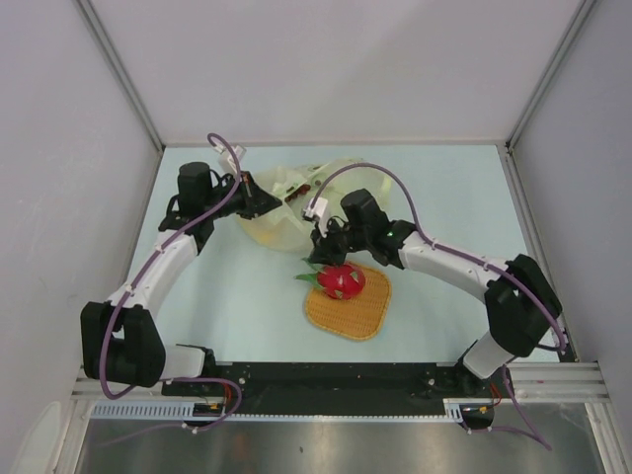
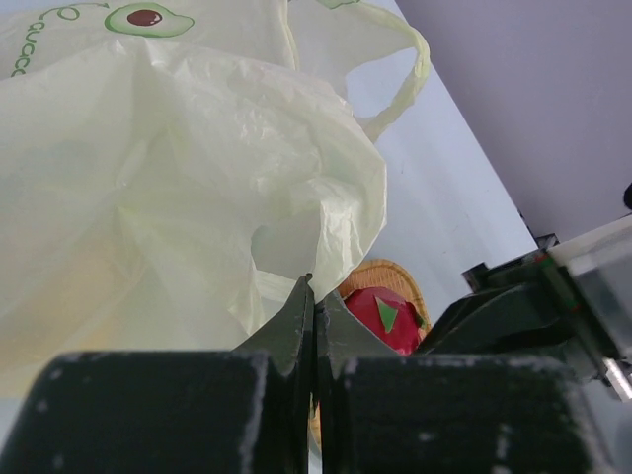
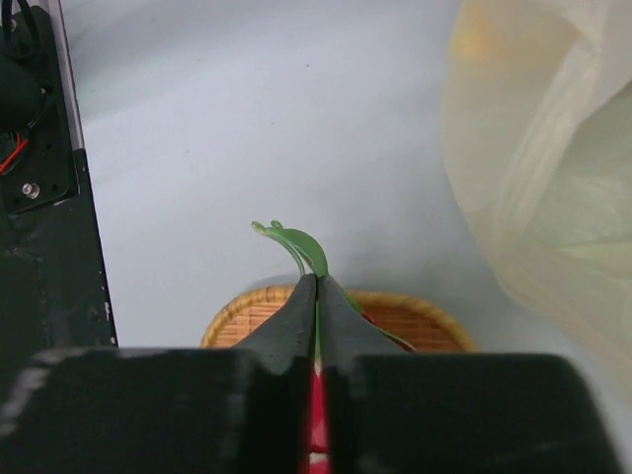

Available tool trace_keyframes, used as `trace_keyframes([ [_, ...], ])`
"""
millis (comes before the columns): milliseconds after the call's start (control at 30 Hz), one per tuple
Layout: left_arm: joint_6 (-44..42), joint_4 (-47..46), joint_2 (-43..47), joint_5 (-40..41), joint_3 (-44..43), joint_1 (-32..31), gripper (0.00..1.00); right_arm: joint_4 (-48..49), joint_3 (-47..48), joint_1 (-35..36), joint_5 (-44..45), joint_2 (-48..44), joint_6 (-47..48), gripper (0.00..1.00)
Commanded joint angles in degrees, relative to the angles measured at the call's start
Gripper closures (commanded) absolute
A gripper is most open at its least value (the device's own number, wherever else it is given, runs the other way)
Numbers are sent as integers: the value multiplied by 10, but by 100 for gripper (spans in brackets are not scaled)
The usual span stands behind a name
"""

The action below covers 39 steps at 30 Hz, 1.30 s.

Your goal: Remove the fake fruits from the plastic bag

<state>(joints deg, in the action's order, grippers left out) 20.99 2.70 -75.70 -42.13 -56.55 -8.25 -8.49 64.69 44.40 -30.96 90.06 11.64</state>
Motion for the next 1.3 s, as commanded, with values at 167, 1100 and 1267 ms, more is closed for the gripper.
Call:
trace_keyframes([
  [167,2,5,24,-9,-7,-1,100,8,57,5,20,9,16,21],
  [1100,-1,6,-175,-148,-328,-56,100,163,161,-354,343,173,-47,59],
  [1267,-3,-11,-199,-149,-374,-116,100,119,117,-459,317,68,-78,63],
])
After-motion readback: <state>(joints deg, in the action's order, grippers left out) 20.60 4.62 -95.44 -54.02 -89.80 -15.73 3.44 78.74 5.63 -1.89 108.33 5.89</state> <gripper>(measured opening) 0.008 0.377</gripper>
